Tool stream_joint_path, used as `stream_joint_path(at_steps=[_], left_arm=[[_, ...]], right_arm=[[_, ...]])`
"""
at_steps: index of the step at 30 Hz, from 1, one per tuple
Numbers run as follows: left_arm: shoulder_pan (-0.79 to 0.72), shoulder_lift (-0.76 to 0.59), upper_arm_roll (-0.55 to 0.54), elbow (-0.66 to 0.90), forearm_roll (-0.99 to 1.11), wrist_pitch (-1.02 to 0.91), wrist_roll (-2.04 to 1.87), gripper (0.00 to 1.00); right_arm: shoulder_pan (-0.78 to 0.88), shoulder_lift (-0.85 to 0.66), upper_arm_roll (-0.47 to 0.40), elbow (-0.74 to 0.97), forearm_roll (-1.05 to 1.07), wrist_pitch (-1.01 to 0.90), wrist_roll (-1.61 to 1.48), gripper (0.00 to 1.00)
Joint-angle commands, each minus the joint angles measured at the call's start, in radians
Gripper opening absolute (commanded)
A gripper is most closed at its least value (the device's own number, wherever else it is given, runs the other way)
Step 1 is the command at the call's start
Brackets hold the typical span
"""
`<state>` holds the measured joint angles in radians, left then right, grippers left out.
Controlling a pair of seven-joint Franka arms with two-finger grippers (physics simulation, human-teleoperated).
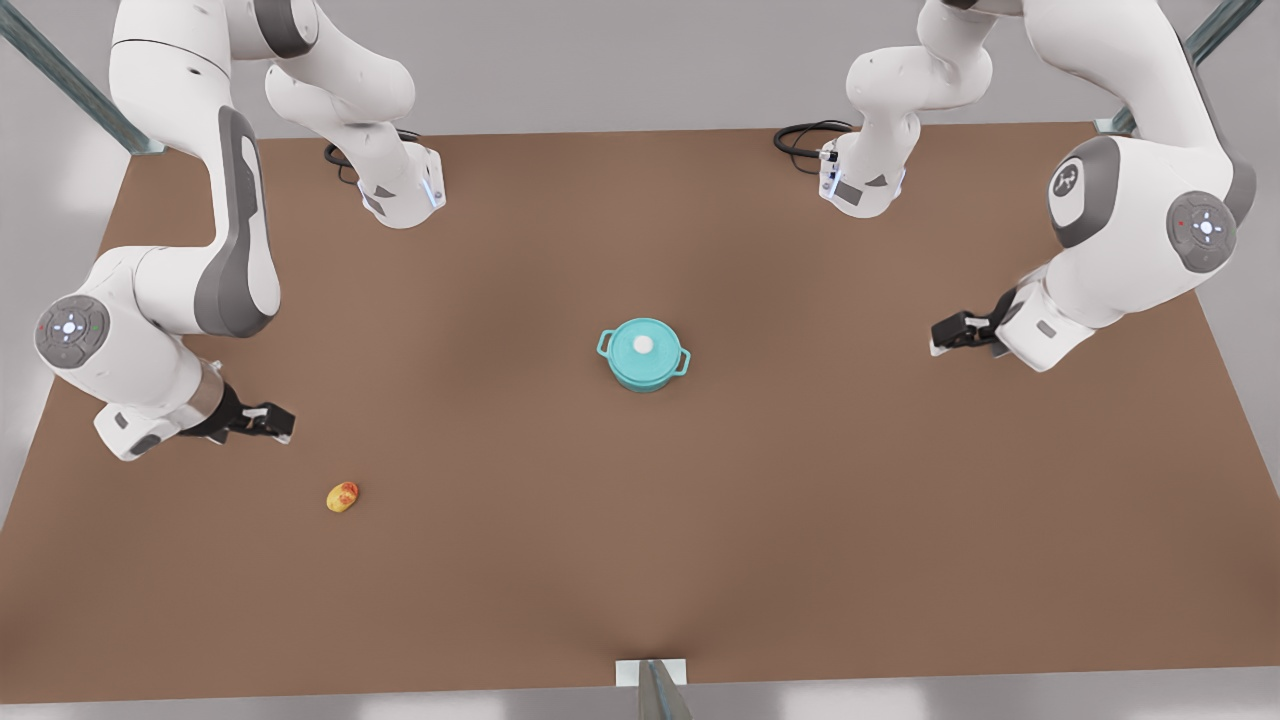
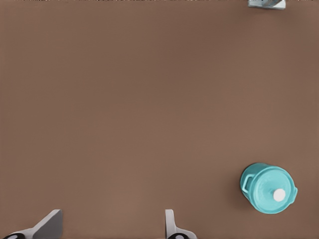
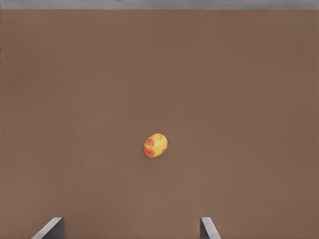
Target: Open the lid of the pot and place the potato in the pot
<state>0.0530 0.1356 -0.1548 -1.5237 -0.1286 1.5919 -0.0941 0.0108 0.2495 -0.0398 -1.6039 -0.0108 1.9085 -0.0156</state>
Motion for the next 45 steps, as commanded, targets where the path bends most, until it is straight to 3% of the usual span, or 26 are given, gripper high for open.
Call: stream_joint_path(at_steps=[1,3,5,6,11,14,16,22,45], left_arm=[[-0.015,-0.001,-0.002,0.000,0.004,0.028,-0.078,1.00],[-0.027,0.002,-0.002,-0.001,0.004,0.031,-0.076,1.00],[-0.154,0.024,-0.009,0.000,0.030,0.057,-0.111,1.00],[-0.261,0.058,-0.009,0.013,0.049,0.086,-0.238,1.00],[-0.637,0.197,-0.009,-0.006,0.175,0.189,-0.746,1.00],[-0.729,0.300,-0.011,-0.016,0.168,0.362,-1.064,1.00],[-0.740,0.369,-0.009,-0.019,0.172,0.456,-1.122,1.00],[-0.740,0.406,-0.009,-0.113,0.158,0.685,-1.165,1.00],[-0.803,0.478,-0.008,-0.191,0.357,0.749,-1.182,1.00]], right_arm=[[0.000,-0.001,0.000,0.001,0.000,0.057,-0.012,1.00],[0.003,0.008,0.000,0.001,-0.001,0.057,-0.001,1.00],[0.044,0.025,-0.002,0.001,-0.061,0.057,0.480,1.00],[0.041,0.043,-0.003,-0.008,-0.057,0.055,0.562,1.00],[0.028,0.142,-0.008,0.002,-0.054,0.106,0.569,1.00],[0.021,0.201,-0.006,0.001,-0.003,0.219,0.577,1.00],[0.005,0.237,-0.009,0.001,-0.006,0.271,0.579,1.00],[-0.011,0.343,-0.009,0.015,-0.009,0.365,0.579,1.00],[-0.023,0.458,-0.005,-0.085,0.023,0.540,0.513,1.00]])
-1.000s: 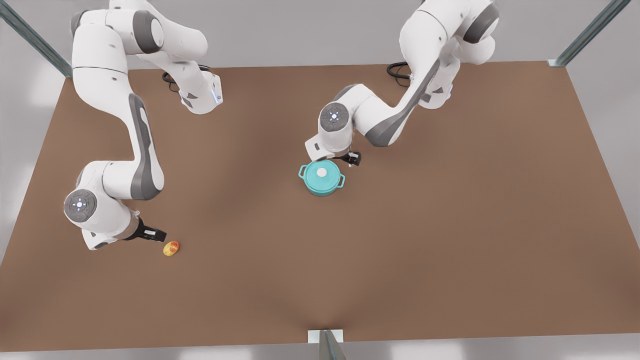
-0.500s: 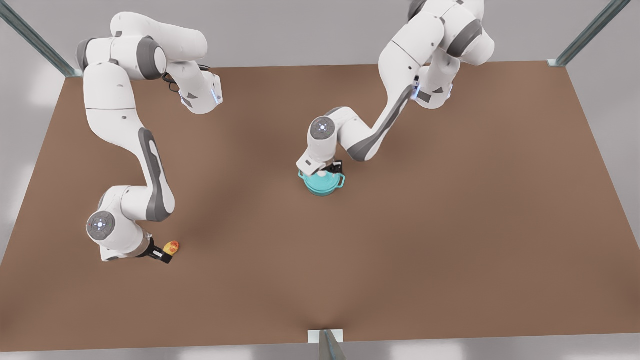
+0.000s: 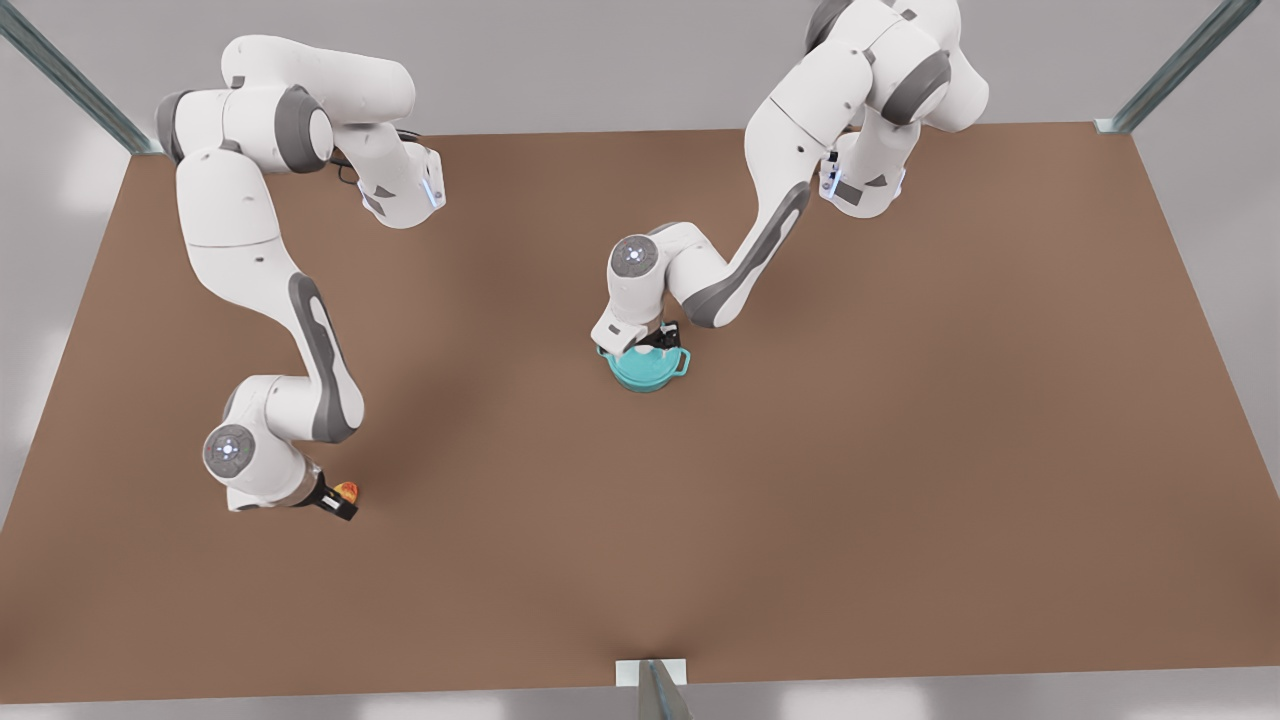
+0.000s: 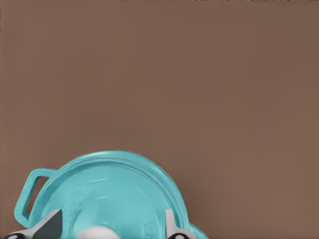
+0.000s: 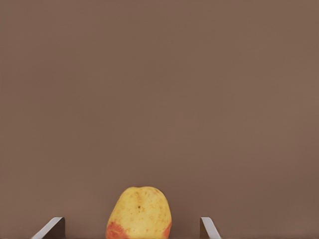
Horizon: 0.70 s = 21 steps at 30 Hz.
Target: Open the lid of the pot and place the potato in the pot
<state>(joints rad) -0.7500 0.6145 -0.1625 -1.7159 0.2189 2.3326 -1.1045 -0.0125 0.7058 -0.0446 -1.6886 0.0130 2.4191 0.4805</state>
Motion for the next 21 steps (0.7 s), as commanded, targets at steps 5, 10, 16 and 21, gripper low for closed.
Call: stream_joint_path(at_steps=[5,10,16,21], left_arm=[[-0.015,-0.002,0.000,-0.019,0.016,0.008,-0.198,0.99],[-0.014,-0.004,0.001,-0.019,0.017,0.005,-0.207,0.52],[0.001,-0.024,0.009,0.058,0.016,-0.079,-0.199,0.48],[0.144,0.001,0.011,0.156,0.017,-0.154,-0.043,0.46]], right_arm=[[0.005,0.015,0.000,-0.006,-0.001,0.034,0.017,1.00],[0.003,0.027,-0.001,-0.011,-0.022,0.037,0.017,1.00],[0.002,0.029,-0.003,-0.031,-0.048,0.037,0.015,1.00],[0.005,0.030,-0.003,-0.034,-0.048,0.034,0.029,0.97]])
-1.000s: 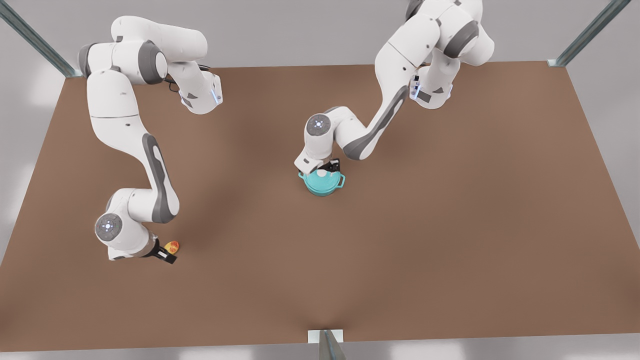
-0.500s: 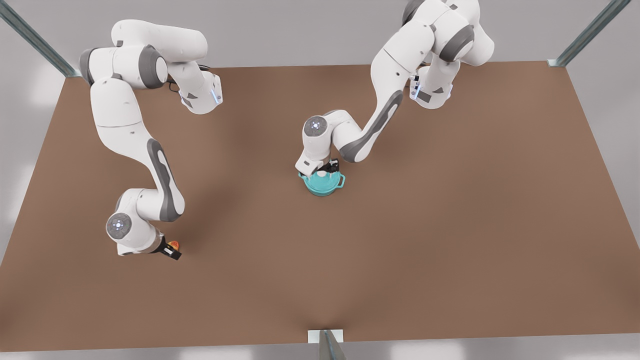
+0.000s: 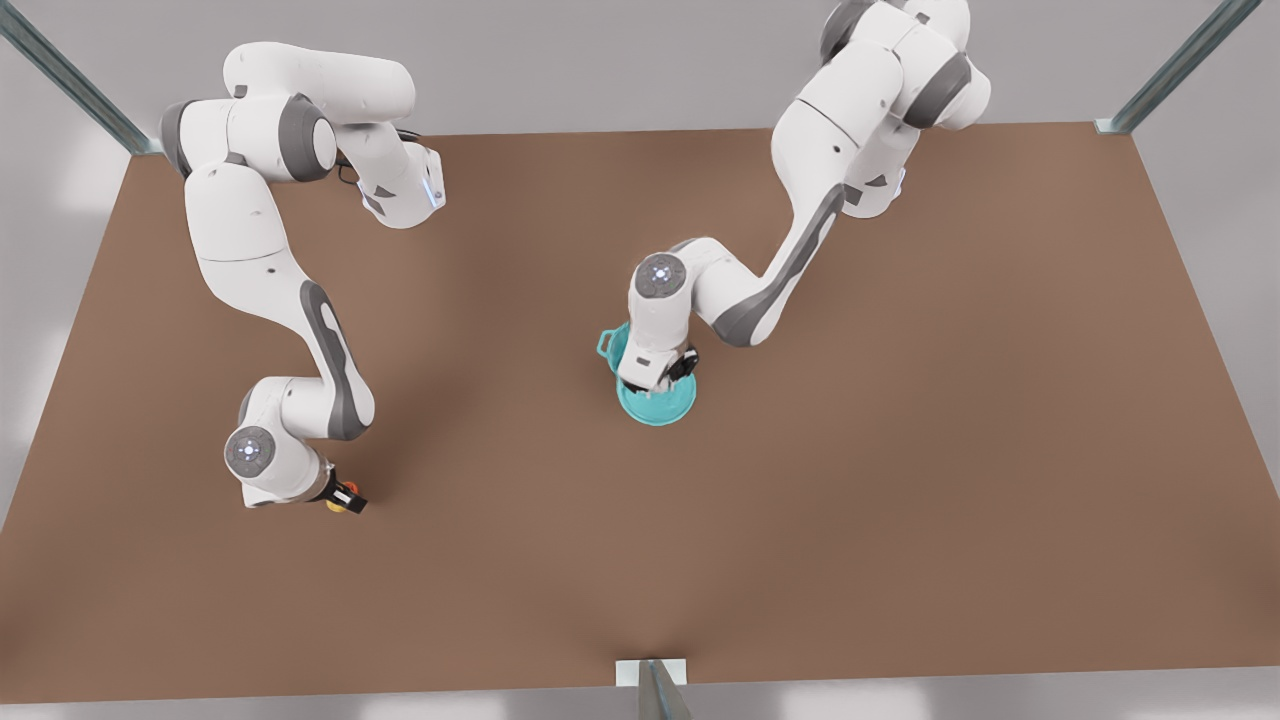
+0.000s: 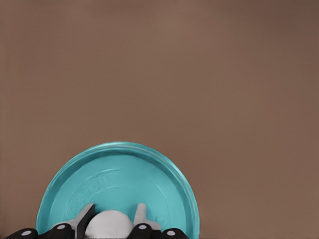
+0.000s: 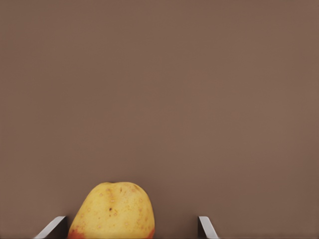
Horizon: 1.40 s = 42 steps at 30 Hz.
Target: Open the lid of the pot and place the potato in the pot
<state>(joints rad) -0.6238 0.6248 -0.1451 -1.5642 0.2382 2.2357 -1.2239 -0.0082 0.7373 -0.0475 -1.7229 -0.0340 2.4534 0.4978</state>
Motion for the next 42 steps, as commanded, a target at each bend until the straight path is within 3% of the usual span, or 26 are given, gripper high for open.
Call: stream_joint_path(at_steps=[1,4,7,8,9,10,12,14,15,16,17,23,33,42], left_arm=[[0.039,0.047,0.019,0.041,-0.002,-0.057,0.121,0.46],[0.087,0.230,0.067,0.177,-0.007,0.074,0.133,0.46],[0.096,0.253,0.079,0.179,-0.008,0.110,0.147,0.47],[0.096,0.253,0.082,0.179,-0.008,0.119,0.147,0.54],[0.110,0.231,0.084,0.181,-0.014,0.104,0.219,1.00],[0.150,0.173,0.073,0.181,-0.016,-0.013,0.362,1.00],[0.249,0.055,0.075,0.292,-0.094,-0.428,0.780,1.00],[0.484,-0.123,0.076,0.322,-0.211,-0.735,1.234,1.00],[0.575,-0.255,0.081,0.258,-0.270,-0.791,1.308,1.00],[0.616,-0.462,0.079,-0.020,-0.307,-0.612,1.304,1.00],[0.615,-0.479,0.078,-0.071,-0.300,-0.582,1.304,1.00],[0.529,-0.431,0.005,0.047,-0.286,-0.561,1.198,1.00],[0.444,-0.404,-0.010,0.061,-0.162,-0.488,1.005,1.00],[0.444,-0.404,-0.011,0.061,-0.146,-0.487,1.003,1.00]], right_arm=[[0.001,-0.001,0.000,0.000,-0.001,-0.001,0.015,0.95],[0.001,-0.001,0.000,0.000,-0.001,-0.001,0.027,0.85],[0.001,-0.001,0.000,0.000,0.000,-0.001,0.027,0.76],[0.001,-0.001,0.000,0.000,0.000,-0.001,0.030,0.72],[0.001,-0.003,0.000,0.000,0.000,-0.001,0.033,0.72],[0.001,-0.003,0.000,0.000,0.000,-0.001,0.036,0.68],[0.001,-0.003,0.000,0.002,0.000,-0.001,0.041,0.63],[0.001,-0.004,0.000,0.002,0.000,-0.002,0.042,0.56],[0.001,-0.004,0.000,0.002,0.000,-0.002,0.042,0.53],[0.001,-0.004,0.000,0.002,0.000,-0.002,0.042,0.52],[0.001,-0.004,0.000,0.002,0.000,-0.004,0.041,0.52],[0.001,-0.035,0.000,0.005,0.000,-0.028,0.042,0.50],[0.149,-0.182,0.029,0.086,0.006,-0.330,0.300,0.52],[0.185,-0.253,0.368,0.154,-0.006,-0.467,0.775,0.52]])
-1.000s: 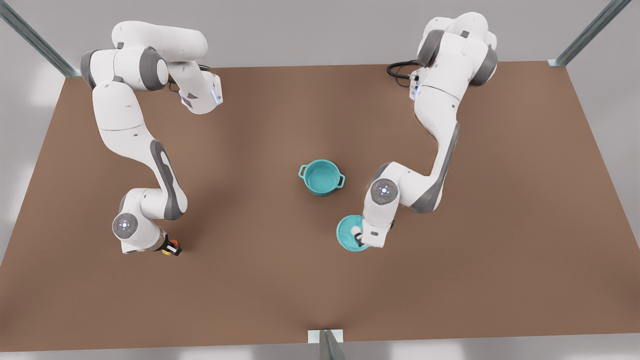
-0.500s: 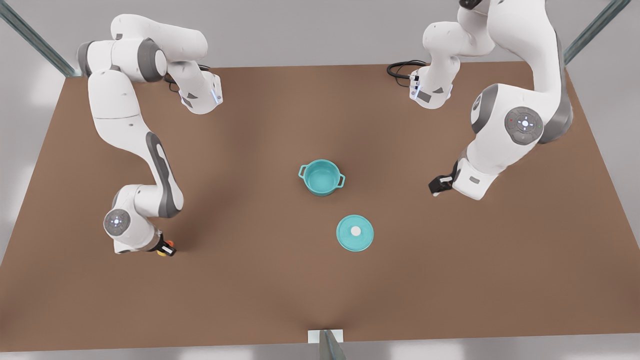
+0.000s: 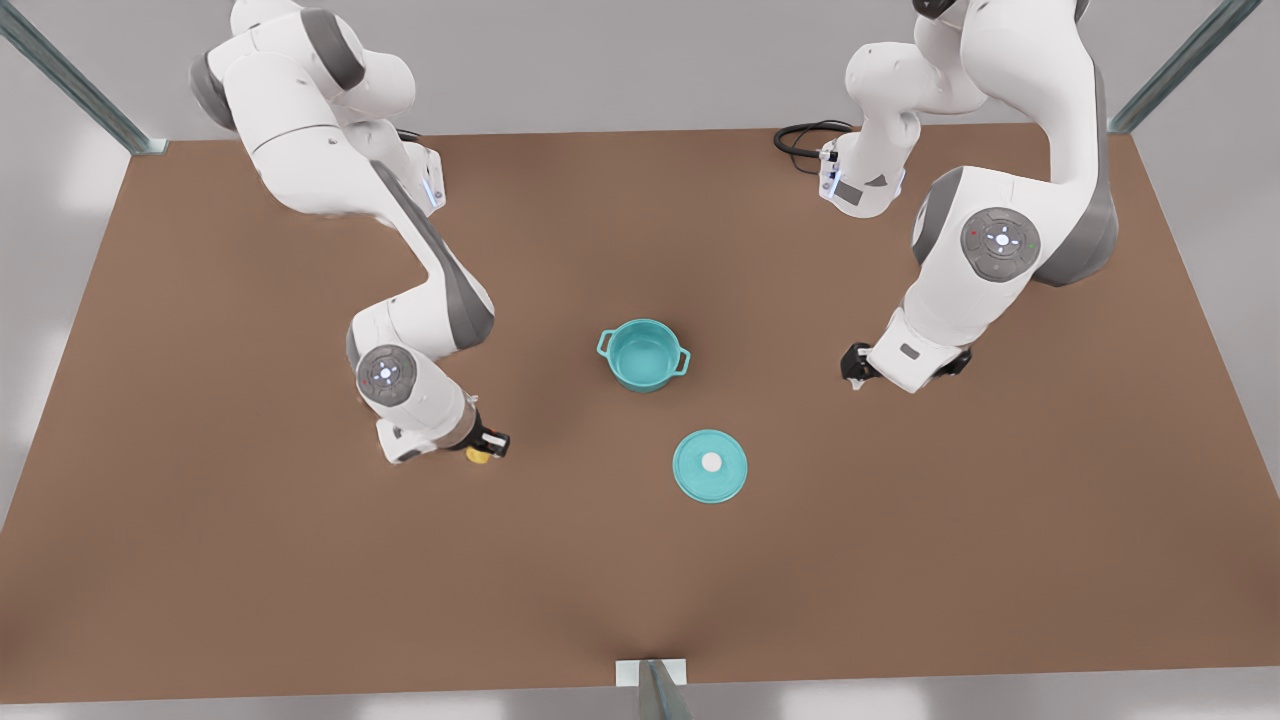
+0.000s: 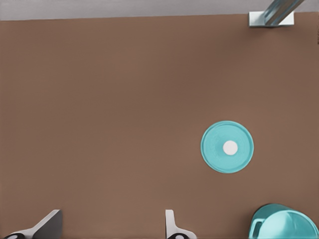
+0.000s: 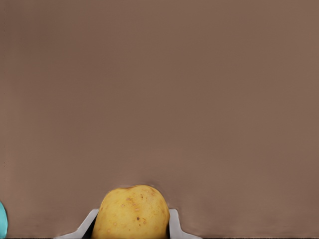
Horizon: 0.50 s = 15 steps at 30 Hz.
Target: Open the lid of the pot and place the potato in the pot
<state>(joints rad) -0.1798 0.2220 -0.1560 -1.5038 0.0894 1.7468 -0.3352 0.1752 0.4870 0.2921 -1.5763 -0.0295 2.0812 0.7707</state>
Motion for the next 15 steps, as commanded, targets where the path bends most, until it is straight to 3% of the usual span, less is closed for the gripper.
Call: stream_joint_path(at_steps=[1,10,15], left_arm=[[0.000,-0.001,0.000,0.000,-0.002,0.002,0.113,1.00],[0.005,0.002,-0.004,-0.009,-0.053,0.022,0.036,1.00],[0.040,0.016,0.000,0.042,-0.082,0.036,0.054,1.00]], right_arm=[[0.052,-0.001,0.029,0.030,-0.010,-0.107,0.564,0.53],[0.431,0.012,0.030,0.055,-0.009,-0.107,0.865,0.52],[0.437,0.104,0.016,0.055,-0.056,-0.024,0.862,0.52]])
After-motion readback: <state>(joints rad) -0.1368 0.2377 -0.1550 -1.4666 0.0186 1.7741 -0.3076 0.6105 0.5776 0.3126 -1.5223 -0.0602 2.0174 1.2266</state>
